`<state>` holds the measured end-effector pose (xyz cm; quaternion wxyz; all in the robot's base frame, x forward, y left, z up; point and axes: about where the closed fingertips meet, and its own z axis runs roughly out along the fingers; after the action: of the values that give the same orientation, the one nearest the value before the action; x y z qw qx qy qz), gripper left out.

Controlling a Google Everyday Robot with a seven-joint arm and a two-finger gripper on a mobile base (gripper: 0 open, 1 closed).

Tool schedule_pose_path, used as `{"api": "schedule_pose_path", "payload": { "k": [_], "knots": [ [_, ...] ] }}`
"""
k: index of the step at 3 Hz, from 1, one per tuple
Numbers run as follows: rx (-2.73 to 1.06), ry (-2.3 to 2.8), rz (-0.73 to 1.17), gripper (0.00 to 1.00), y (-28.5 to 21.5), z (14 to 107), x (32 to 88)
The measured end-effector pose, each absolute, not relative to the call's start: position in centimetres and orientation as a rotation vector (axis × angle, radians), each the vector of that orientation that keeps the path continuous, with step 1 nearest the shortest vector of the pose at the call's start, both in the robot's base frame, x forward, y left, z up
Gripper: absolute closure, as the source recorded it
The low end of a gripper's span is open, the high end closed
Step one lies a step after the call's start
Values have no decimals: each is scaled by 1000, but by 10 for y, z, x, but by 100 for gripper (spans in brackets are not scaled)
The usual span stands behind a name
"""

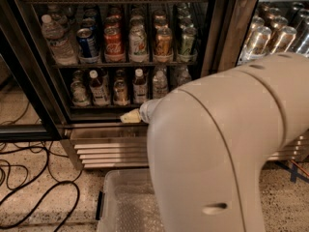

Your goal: Pick blue plastic bottle from bottom shelf of fridge

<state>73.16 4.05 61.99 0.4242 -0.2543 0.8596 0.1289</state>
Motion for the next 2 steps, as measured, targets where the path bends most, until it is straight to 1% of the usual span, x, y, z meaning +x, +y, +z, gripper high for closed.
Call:
{"api": "schedule_pose_path", "payload": {
  "k": [1,2],
  "knots": [
    [-575,2098,324,2,50,624,752],
    [-525,2063,325,19,59,626,762]
  ]
}}
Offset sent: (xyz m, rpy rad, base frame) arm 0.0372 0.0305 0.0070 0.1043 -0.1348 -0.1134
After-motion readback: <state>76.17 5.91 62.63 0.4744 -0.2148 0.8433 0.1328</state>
